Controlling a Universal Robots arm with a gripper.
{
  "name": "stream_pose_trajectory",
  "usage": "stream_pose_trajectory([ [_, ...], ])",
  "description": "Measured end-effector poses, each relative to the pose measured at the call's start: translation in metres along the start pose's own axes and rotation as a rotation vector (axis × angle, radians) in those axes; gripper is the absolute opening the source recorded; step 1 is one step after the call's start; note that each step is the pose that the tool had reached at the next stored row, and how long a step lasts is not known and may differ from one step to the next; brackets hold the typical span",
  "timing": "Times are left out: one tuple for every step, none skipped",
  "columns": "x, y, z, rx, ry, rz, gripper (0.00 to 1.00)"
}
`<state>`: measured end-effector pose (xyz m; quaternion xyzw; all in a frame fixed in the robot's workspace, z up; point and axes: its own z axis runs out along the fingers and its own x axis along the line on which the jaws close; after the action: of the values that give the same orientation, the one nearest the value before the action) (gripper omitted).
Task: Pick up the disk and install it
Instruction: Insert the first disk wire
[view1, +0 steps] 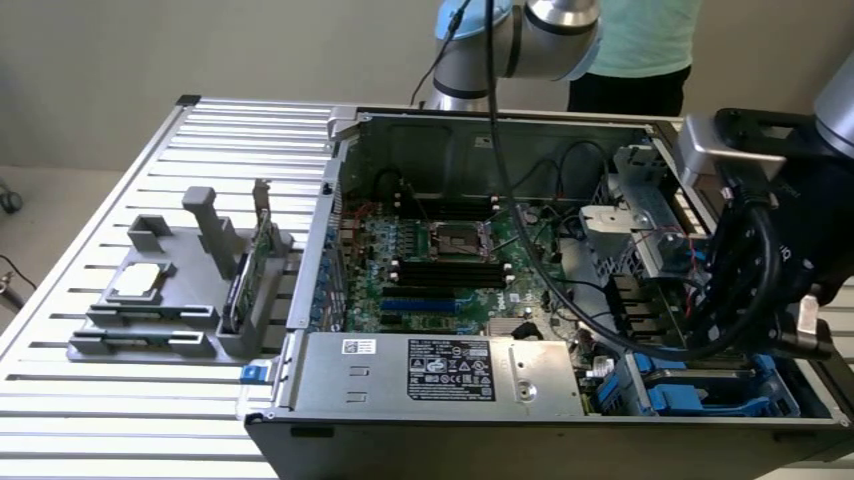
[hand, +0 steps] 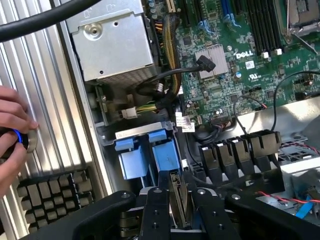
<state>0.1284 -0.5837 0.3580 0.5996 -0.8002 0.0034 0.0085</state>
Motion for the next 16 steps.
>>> stream_pose_trajectory([
  [0.0,0.0,-0.0001,-0.0002,0.0,0.016,0.25],
  [0.0,0.0,-0.0003,-0.0005,-0.0001,0.031,0.25],
  [0.0,0.0,-0.0004,-0.0009,-0.0002,0.048,0.25],
  [0.0,0.0,-0.0005,-0.0011,-0.0003,0.063,0.25],
  [0.0,0.0,-0.0006,-0.0014,-0.0003,0.079,0.25],
  [0.0,0.0,-0.0007,-0.0017,-0.0005,0.095,0.25],
  [0.0,0.0,-0.0009,-0.0019,-0.0005,0.11,0.25],
  [0.0,0.0,-0.001,-0.0023,-0.0006,0.125,0.25],
  [0.0,0.0,-0.0011,-0.0025,-0.0006,0.143,0.25],
  [0.0,0.0,-0.0012,-0.0028,-0.0007,0.158,0.25],
  [0.0,0.0,-0.0013,-0.0031,-0.0008,0.174,0.25],
  [0.0,0.0,-0.0014,-0.0034,-0.0009,0.189,0.25],
  [0.0,0.0,-0.0016,-0.0036,-0.0009,0.205,0.25],
  [0.0,0.0,-0.0017,-0.0039,-0.001,0.221,0.25],
  [0.0,0.0,-0.0018,-0.0042,-0.0011,0.237,0.25],
  [0.0,0.0,-0.0019,-0.0045,-0.0012,0.252,0.25],
])
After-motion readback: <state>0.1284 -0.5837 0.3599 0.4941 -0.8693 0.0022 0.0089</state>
